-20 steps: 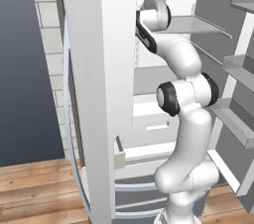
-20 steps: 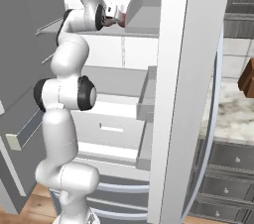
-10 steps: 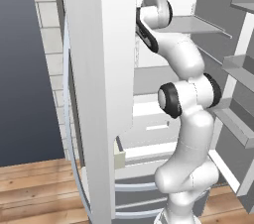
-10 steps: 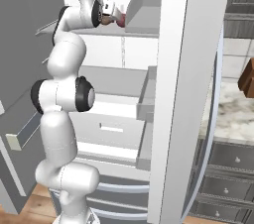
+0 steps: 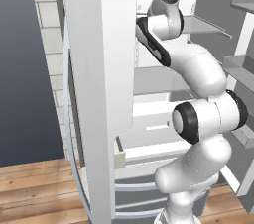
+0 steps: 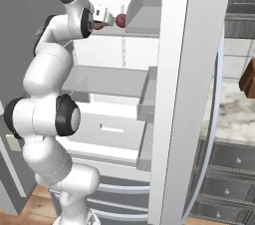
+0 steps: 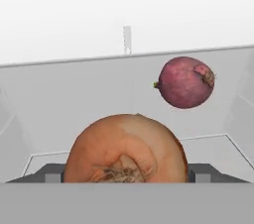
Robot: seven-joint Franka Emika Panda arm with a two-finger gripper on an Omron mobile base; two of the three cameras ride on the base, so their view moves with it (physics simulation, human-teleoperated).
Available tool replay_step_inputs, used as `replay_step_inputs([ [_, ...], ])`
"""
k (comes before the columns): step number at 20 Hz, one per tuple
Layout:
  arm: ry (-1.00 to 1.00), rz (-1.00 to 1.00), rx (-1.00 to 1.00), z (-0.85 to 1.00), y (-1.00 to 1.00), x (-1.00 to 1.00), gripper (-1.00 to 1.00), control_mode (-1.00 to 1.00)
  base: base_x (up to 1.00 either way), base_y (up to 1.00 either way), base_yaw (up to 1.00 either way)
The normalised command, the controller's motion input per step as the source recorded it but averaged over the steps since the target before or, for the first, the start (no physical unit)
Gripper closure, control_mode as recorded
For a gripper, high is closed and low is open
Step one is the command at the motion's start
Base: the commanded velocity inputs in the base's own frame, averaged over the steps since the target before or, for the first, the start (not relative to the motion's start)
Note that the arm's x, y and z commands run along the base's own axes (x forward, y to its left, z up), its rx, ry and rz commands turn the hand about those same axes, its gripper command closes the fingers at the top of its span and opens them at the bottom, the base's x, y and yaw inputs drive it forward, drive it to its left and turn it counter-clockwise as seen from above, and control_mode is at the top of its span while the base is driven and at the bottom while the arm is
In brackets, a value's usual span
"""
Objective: Grab the onions from the fridge, place them in the blender, close the lid, and turn on the blender to create a marinade.
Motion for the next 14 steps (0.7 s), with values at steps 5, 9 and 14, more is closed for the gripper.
replay_step_inputs([
  [5,0.0,0.12,0.0,-0.02,0.0,-1.0,1.0,-1.0,0.0,0.0,0.0],
  [9,0.0,0.14,0.0,-0.11,-0.03,-1.0,1.0,-1.0,0.0,0.0,0.0],
  [14,0.0,0.12,0.0,-0.34,-0.11,-1.0,1.0,-1.0,0.0,0.0,0.0],
])
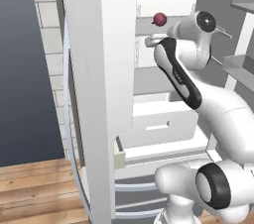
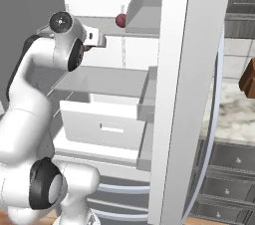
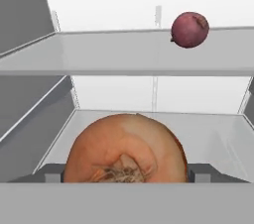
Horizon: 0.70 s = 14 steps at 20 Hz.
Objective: Grab the onions from the fridge, place them in the blender, close the lid, and turn on the blender to create a marinade.
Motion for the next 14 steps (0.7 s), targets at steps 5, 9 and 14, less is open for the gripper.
replay_step_inputs([
  [5,0.11,0.02,0.0,-0.42,-0.21,-1.0,1.0,-1.0,0.0,0.0,0.0],
  [9,0.28,0.0,-0.04,-0.5,-0.09,-0.86,1.0,-1.0,0.0,0.0,0.0],
  [14,0.27,-0.04,-0.08,-0.42,-0.02,-0.7,1.0,-1.0,0.0,0.0,0.0],
])
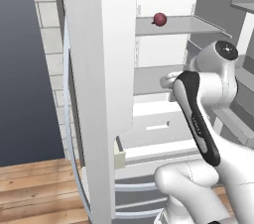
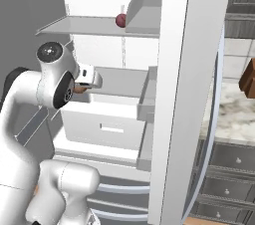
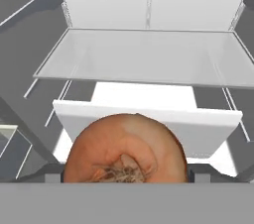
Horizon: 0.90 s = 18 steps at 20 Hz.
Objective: Grab the onions from the fridge, place them in the blender, close the lid, and turn on the blender to create a marinade.
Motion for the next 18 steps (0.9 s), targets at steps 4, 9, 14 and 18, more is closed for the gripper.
replay_step_inputs([
  [4,0.17,-0.01,-0.06,-0.24,0.0,-0.27,1.0,-1.0,0.0,0.0,0.0],
  [9,0.0,0.0,0.0,0.0,0.0,0.0,1.0,1.0,-0.01,0.0,0.0],
  [14,0.0,0.0,0.0,0.0,0.0,0.0,1.0,1.0,-0.73,0.0,0.0],
  [18,0.0,0.0,0.0,0.0,0.0,0.0,1.0,1.0,-1.0,0.0,-0.03],
])
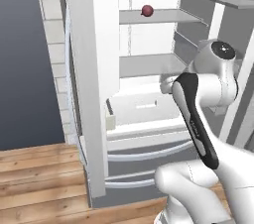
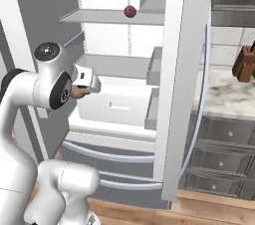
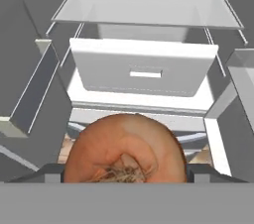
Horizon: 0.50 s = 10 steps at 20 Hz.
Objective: Grab the onions from the fridge, place them in the blender, close the lid, and turn on the blender to create a marinade.
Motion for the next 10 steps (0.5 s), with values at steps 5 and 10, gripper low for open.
replay_step_inputs([
  [5,0.0,0.0,0.0,0.0,0.0,0.0,1.0,1.0,-0.53,0.09,-0.2],
  [10,0.0,0.0,0.0,0.0,0.0,0.0,1.0,1.0,-0.55,0.17,-0.47],
])
